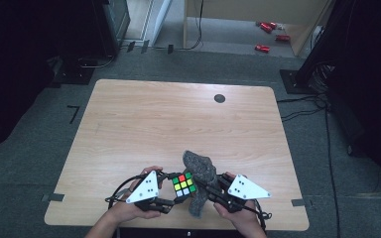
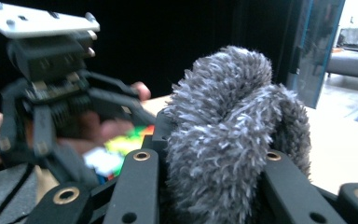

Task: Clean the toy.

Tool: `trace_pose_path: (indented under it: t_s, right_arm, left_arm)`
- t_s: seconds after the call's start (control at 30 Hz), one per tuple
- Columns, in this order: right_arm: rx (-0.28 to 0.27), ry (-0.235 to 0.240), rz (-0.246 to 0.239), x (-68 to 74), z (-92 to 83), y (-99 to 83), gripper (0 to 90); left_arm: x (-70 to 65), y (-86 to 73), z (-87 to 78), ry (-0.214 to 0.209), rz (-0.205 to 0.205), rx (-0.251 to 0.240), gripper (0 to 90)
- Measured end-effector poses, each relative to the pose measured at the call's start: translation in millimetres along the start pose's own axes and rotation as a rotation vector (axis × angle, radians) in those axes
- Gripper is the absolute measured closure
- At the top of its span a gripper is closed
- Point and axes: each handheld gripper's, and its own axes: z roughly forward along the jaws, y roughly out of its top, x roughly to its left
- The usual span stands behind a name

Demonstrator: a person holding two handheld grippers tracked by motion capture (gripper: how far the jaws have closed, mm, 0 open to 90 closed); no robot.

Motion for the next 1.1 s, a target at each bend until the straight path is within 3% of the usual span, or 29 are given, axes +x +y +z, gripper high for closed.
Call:
trace_pose_path:
  t_s: [0.07,0.13,0.23,0.33,0.53,0.73,0.97,1.1]
  right_arm:
    - [0.008,-0.006,-0.005,0.6,0.9,-0.1,72.1]
    - [0.006,-0.009,0.037,-4.6,0.7,-4.1,72.1]
    - [0.075,-0.038,0.055,-10.2,4.1,-12.6,72.3]
    - [0.072,-0.024,0.094,-12.4,5.4,-15.5,72.2]
    - [0.025,-0.001,0.067,-5.9,2.8,-5.3,72.2]
    - [0.080,-0.029,0.058,-10.8,5.3,-14.3,72.3]
    - [0.040,-0.002,0.048,-6.4,2.9,-6.0,72.3]
    - [0.071,-0.014,0.062,-11.2,4.8,-13.2,72.3]
  left_arm:
    - [0.2,1.5,-1.6,-0.006,-0.009,-0.013,35.3]
    - [2.1,2.0,-4.6,0.002,-0.014,-0.025,35.3]
    - [7.8,4.0,-11.9,0.000,-0.054,-0.071,35.4]
    - [10.3,3.7,-15.0,0.007,-0.056,-0.073,35.4]
    - [4.3,2.5,-8.1,0.002,-0.022,-0.039,35.4]
    - [8.8,3.8,-13.4,0.013,-0.043,-0.065,35.3]
    - [5.5,1.3,-7.8,0.008,-0.033,-0.041,35.4]
    - [6.4,2.7,-10.0,0.007,-0.044,-0.056,35.4]
